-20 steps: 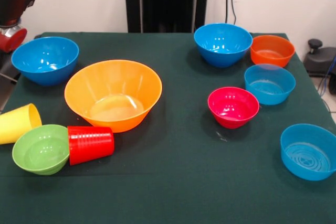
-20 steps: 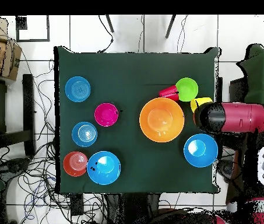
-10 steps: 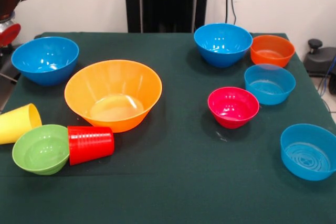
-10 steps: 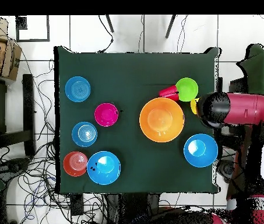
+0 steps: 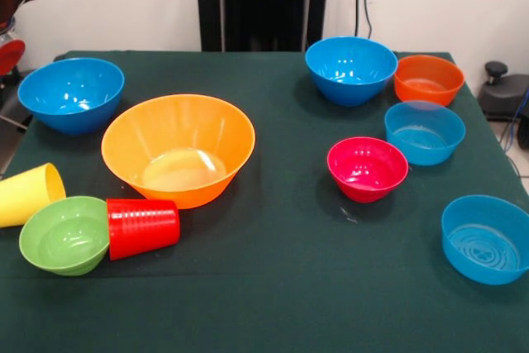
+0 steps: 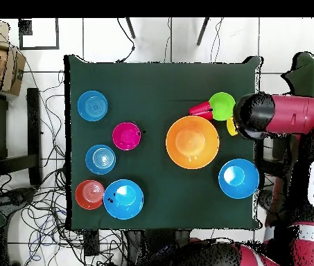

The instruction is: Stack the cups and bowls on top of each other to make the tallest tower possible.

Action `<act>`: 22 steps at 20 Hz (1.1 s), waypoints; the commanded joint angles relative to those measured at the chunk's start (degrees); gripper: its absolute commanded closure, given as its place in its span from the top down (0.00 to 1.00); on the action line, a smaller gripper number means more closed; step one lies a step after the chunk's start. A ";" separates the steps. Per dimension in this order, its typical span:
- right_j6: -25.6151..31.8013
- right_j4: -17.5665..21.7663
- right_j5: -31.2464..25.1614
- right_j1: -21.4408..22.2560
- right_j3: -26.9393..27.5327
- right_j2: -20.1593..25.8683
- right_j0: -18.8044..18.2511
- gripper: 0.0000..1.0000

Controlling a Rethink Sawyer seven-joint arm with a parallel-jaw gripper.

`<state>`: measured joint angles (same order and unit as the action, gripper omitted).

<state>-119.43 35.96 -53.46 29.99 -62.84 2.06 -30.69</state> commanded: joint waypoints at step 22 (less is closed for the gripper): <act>4.57 -5.82 -5.66 -7.22 6.99 2.88 6.37 1.00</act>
<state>-119.43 30.95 -53.52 23.81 -57.78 1.83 -26.24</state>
